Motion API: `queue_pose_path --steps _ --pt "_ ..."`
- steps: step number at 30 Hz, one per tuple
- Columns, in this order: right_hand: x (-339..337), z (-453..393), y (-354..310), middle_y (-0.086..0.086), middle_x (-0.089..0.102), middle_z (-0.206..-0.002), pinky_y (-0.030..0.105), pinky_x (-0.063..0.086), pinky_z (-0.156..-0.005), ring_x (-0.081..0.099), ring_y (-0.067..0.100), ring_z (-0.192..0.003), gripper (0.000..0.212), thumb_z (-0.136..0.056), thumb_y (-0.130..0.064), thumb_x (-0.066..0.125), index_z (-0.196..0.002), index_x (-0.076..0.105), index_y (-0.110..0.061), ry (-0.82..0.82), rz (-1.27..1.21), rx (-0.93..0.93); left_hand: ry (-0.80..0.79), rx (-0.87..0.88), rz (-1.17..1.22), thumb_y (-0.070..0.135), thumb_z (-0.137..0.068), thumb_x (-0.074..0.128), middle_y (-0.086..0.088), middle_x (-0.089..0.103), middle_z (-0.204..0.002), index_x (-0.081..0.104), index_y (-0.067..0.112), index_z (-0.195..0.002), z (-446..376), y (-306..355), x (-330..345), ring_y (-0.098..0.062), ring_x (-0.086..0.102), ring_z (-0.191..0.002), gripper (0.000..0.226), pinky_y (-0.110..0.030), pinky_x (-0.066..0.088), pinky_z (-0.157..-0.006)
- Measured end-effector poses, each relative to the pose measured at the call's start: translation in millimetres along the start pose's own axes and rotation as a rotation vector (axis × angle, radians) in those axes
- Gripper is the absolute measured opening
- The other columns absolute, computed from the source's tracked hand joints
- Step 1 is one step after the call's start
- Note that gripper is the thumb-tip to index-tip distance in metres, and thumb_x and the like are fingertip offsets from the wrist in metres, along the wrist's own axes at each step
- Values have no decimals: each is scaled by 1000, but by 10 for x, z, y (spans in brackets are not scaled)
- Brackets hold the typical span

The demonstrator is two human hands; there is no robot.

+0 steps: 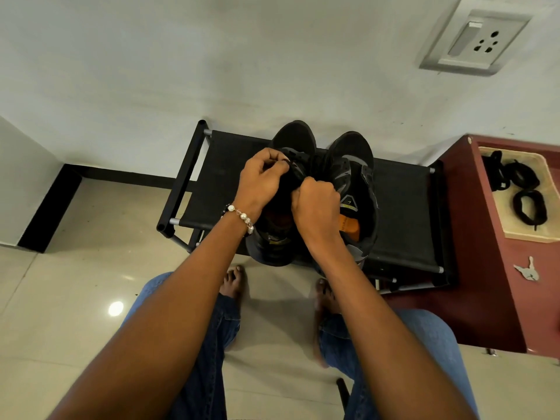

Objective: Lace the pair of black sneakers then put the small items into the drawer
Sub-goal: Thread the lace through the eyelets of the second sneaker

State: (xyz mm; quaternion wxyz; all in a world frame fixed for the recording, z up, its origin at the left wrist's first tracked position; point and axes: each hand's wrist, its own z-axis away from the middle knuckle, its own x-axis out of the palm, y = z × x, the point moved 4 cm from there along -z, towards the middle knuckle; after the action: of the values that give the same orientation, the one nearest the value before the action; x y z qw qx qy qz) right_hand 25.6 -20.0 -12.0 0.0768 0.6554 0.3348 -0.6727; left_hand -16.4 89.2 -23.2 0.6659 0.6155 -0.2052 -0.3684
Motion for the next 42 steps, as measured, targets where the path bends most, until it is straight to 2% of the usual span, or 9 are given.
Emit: queue_pose_path --steps 5,10,19,25,28,31,34,38,42 --pt "17 8 1 22 66 -94 32 37 -63 63 38 -89 21 -98 -6 44 -101 62 5 19 5 10 -148 -160 87 21 -84 55 3 58 -72 61 20 -68 38 139 -2 -15 55 -78 17 -34 48 -77" --pt "-1 26 -65 26 66 -89 38 48 -66 64 41 -83 18 -94 2 47 -96 64 8 43 4 2 -61 -172 418 18 -88 52 0 52 -75 56 12 -72 93 341 -110 -5 56 -67 18 -17 48 -58" --pt "-2 45 -109 27 65 -81 38 47 -61 63 41 -76 12 -89 1 56 -88 65 9 55 -2 3 35 -89 1189 34 -89 59 5 61 -85 59 21 -75 -46 397 -514 -14 54 -78 19 -42 44 -88" --pt "10 36 -95 27 65 -86 40 49 -65 63 41 -80 14 -91 3 52 -92 65 9 67 -16 6 66 8 1312 38 -98 50 6 55 -68 63 20 -82 -101 387 -672 -10 31 -50 27 -25 31 -55" --pt "42 9 -36 24 65 -91 35 41 -64 62 38 -86 18 -94 1 47 -97 64 7 43 -26 32 89 -19 1025 36 -94 56 8 49 -61 60 26 -127 -131 330 -723 -8 26 -45 34 -25 28 -52" --pt "37 4 -19 22 65 -92 32 36 -64 62 37 -86 20 -96 -5 46 -96 64 5 40 -30 33 201 -22 154 46 -88 63 7 58 -65 71 22 -110 -143 249 -725 -4 47 -51 33 -26 40 -59" --pt "19 16 -33 24 65 -92 32 34 -63 62 38 -86 22 -97 -8 47 -96 64 6 45 -39 18 89 185 -547 70 -74 57 12 68 -94 71 40 -99 -119 236 -556 -5 61 -93 42 -40 49 -89" --pt "15 16 -8 20 65 -96 30 34 -63 62 35 -89 23 -99 -12 45 -102 62 4 24 4 25 -161 425 -776 67 -64 67 13 57 -109 69 49 -96 -44 337 -333 -16 48 -113 37 -50 38 -99" --pt "22 20 -11 19 65 -93 30 36 -61 63 33 -85 21 -99 -11 46 -100 61 3 24 -1 28 -122 611 -1129 47 -80 70 7 61 -109 73 37 -104 53 357 -193 -23 48 -111 27 -44 33 -94"
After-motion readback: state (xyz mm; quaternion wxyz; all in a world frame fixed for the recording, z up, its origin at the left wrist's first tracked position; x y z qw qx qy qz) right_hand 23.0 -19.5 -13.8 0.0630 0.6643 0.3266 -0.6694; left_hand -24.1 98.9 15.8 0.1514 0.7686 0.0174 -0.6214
